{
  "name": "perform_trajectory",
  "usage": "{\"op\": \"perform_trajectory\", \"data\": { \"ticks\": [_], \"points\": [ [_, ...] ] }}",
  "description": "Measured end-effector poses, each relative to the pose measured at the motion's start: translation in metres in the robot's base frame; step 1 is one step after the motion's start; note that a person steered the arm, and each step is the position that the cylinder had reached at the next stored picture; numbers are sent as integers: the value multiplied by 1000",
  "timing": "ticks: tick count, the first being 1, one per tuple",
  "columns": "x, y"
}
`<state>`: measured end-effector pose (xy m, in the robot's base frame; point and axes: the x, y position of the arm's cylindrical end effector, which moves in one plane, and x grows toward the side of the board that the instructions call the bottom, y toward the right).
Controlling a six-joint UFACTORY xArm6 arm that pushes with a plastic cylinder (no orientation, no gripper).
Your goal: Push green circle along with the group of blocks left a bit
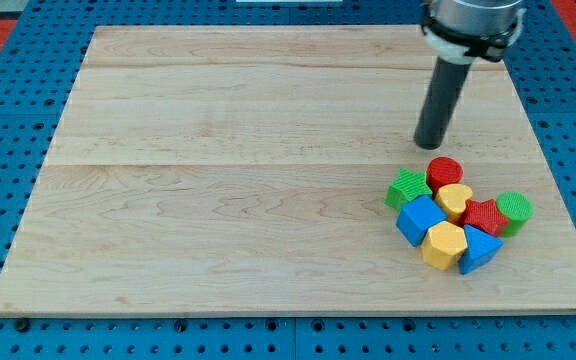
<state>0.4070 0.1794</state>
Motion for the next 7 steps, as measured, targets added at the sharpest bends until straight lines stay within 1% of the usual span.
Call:
{"op": "perform_trajectory", "data": {
  "ticks": [1,3,4,5,6,7],
  "points": [
    [-1,58],
    [60,156],
    [125,160],
    [151,118],
    [147,99],
    [136,99]
  ]
}}
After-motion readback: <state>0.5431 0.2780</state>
